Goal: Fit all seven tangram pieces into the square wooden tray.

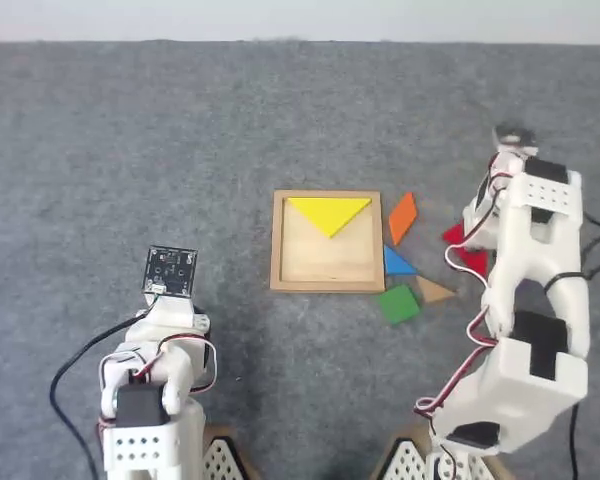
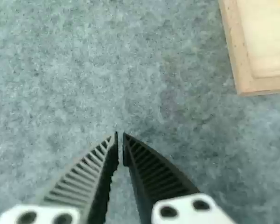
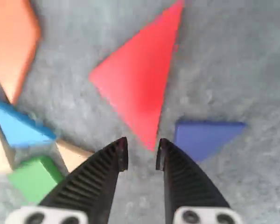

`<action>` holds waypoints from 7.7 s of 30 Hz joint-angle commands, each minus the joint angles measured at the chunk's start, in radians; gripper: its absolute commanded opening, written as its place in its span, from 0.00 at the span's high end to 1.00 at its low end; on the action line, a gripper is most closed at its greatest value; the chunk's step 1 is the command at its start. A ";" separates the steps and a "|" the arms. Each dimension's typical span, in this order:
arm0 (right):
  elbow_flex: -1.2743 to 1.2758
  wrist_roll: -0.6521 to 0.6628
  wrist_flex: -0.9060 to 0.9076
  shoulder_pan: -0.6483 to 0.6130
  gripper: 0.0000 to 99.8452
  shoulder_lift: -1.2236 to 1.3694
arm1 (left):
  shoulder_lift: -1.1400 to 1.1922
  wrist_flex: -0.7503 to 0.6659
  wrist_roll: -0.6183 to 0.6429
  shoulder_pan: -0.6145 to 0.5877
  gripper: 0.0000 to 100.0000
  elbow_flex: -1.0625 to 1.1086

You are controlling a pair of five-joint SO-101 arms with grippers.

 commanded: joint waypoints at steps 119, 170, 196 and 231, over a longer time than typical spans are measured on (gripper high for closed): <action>-0.434 0.072 0.246 -0.697 0.83 0.090 | -0.017 0.003 -0.002 0.005 0.98 -0.010; -0.261 -0.376 -0.039 -0.656 0.83 0.225 | -0.017 0.003 -0.002 0.005 0.98 -0.010; -0.259 -0.597 -0.070 -0.585 0.83 0.288 | -0.017 0.003 -0.002 0.005 0.98 -0.010; -0.144 -0.431 -0.036 -0.530 0.70 -0.133 | -0.017 0.003 -0.002 0.005 0.98 -0.010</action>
